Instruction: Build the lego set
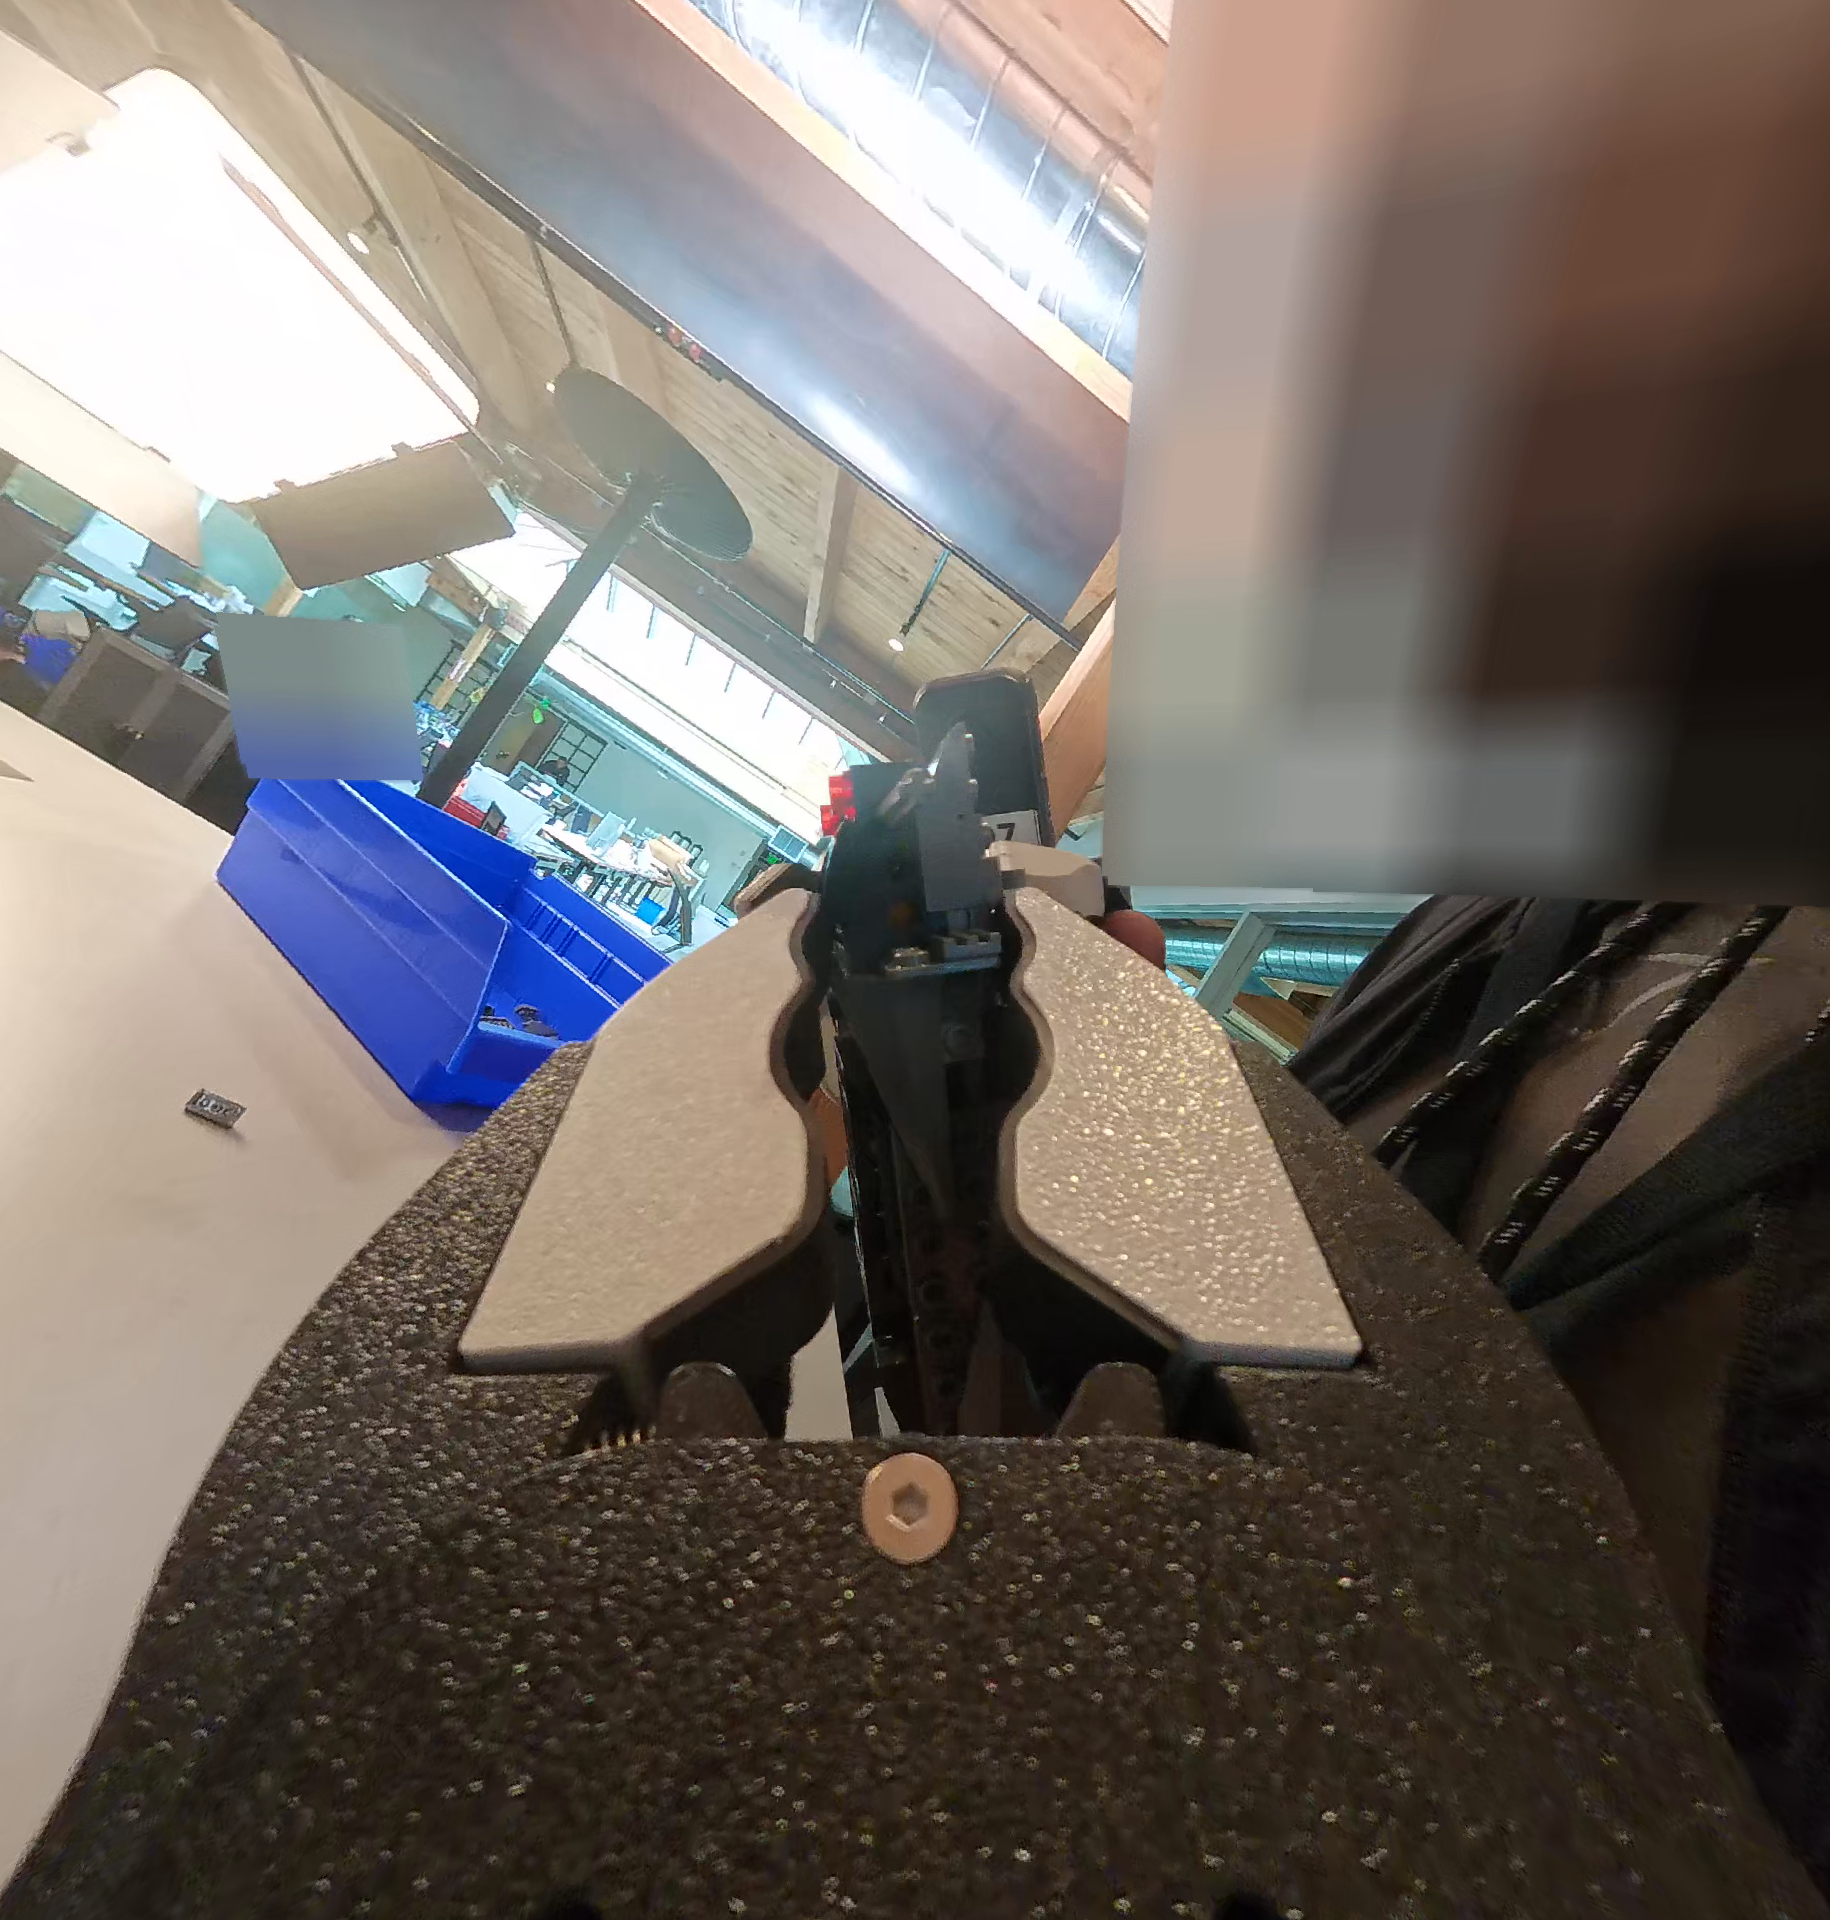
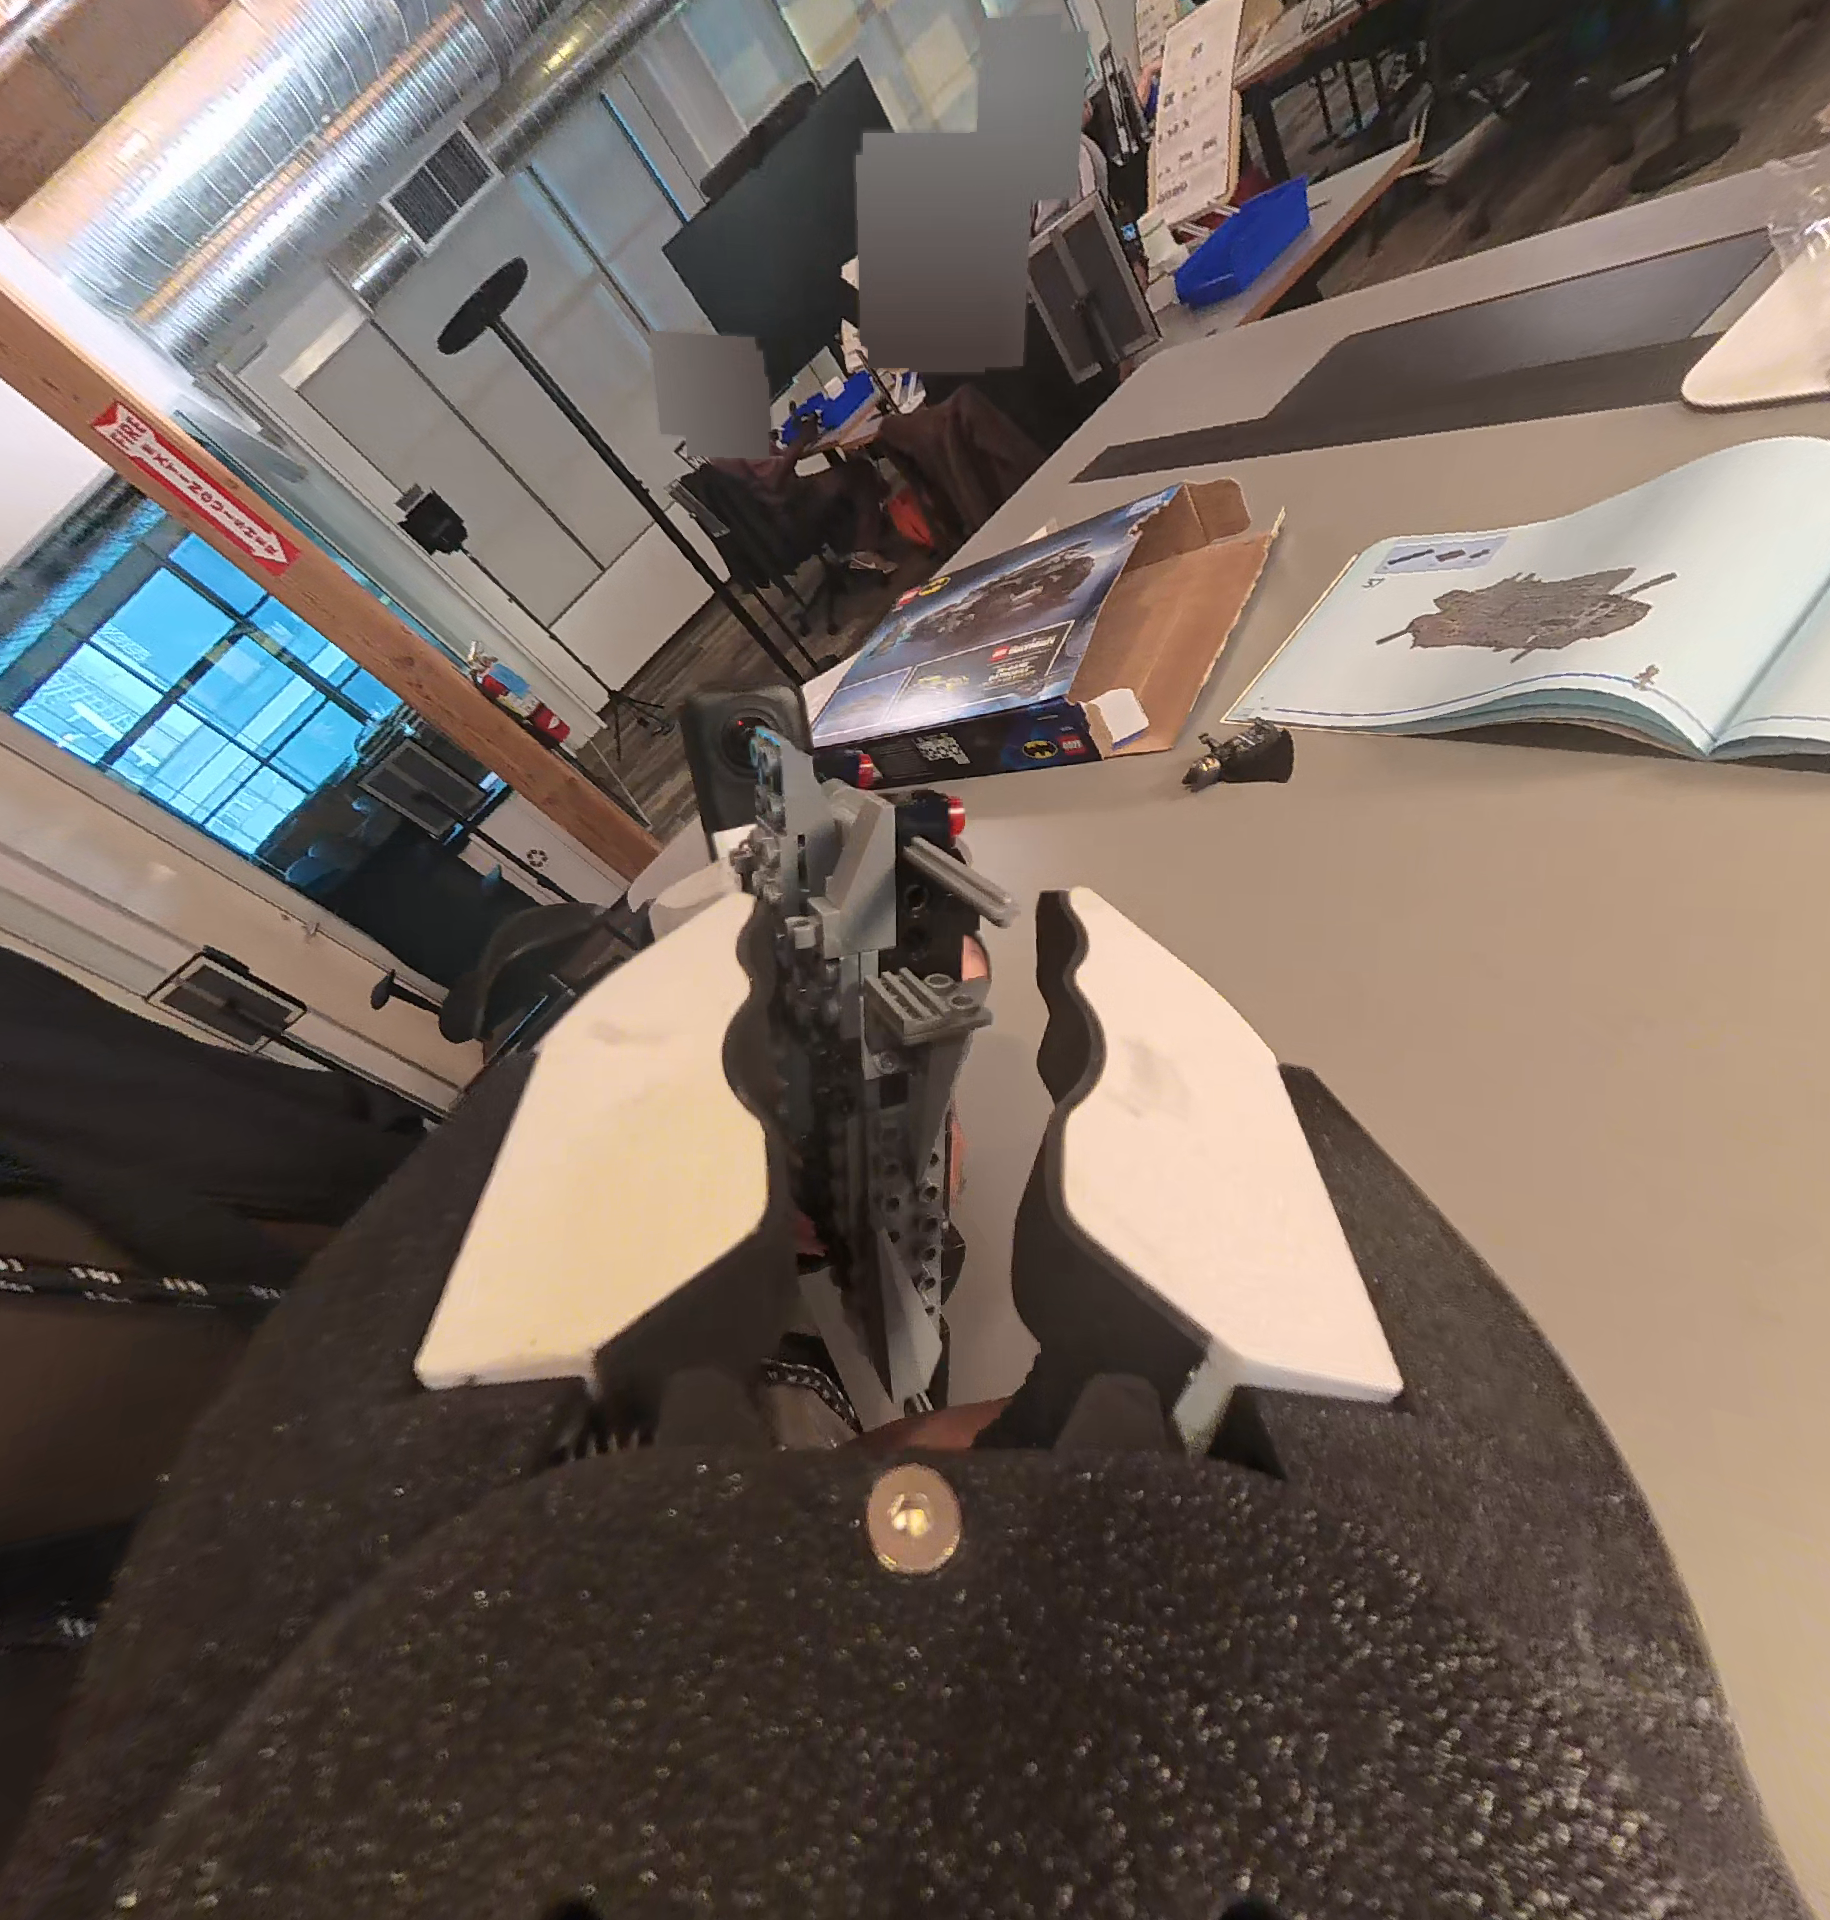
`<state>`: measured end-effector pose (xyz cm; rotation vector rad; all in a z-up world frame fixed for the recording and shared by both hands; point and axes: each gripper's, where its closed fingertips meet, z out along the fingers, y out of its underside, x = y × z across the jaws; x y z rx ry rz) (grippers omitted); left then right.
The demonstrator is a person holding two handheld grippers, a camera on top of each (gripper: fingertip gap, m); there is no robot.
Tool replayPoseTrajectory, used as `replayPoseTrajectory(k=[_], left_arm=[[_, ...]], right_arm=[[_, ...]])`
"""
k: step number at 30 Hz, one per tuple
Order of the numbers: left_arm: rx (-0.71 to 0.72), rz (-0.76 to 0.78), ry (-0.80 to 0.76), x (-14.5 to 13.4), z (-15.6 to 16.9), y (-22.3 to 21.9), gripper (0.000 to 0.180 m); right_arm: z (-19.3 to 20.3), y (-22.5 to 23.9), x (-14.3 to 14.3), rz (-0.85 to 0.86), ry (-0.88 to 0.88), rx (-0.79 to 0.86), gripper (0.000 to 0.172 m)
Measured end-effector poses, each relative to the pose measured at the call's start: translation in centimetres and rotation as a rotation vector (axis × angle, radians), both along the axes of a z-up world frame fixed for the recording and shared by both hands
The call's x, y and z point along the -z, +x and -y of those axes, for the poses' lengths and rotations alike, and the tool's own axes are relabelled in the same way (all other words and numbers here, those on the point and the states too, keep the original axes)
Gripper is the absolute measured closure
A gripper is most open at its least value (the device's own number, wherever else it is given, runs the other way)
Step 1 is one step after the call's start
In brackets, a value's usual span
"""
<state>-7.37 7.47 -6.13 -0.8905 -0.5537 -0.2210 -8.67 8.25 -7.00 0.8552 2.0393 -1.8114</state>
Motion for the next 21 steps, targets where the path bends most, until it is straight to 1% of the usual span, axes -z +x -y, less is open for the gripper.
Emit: replayPoseTrajectory(k=[7,9,17,21], left_arm=[[0.045,-0.007,0.016,0.09,-0.51,0.21,0.149],[0.048,-0.002,0.012,0.19,-0.67,0.17,0.149],[0.051,0.019,0.034,0.33,-0.73,0.04,0.149],[0.044,0.025,0.02,0.44,-0.83,-0.05,0.149]], right_arm=[[0.07,0.27,-0.13,0.005,-0.048,-0.013,0.124],[0.04,0.54,-0.28,0.004,-0.071,-0.026,0.132],[-0.28,0.4,-0.19,0.012,-0.08,-0.003,0.133],[-0.42,0.29,-0.06,0.019,-0.088,0.004,0.133]])
